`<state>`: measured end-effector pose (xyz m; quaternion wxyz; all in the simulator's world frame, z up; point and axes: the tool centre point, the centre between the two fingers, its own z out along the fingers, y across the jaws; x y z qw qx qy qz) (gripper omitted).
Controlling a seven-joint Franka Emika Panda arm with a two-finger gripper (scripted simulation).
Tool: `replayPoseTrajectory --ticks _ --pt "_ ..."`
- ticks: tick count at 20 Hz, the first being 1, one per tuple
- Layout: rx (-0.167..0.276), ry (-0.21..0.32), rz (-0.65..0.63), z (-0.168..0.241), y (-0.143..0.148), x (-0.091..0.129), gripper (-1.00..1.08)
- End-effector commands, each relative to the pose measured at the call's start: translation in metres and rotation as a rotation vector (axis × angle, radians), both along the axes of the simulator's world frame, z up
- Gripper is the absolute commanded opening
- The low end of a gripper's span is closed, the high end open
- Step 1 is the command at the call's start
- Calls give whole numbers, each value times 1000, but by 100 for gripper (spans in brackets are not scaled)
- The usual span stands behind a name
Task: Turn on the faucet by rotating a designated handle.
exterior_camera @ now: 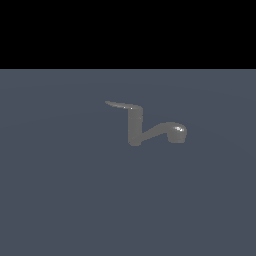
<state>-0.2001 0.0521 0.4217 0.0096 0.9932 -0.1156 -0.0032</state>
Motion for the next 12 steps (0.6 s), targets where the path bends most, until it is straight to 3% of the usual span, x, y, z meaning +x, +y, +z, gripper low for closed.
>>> replayPoseTrajectory --ticks 1,12 --pt "2 -1 -56 -13 8 11 -100" --pt "8 -4 -294 -68 37 67 -100"
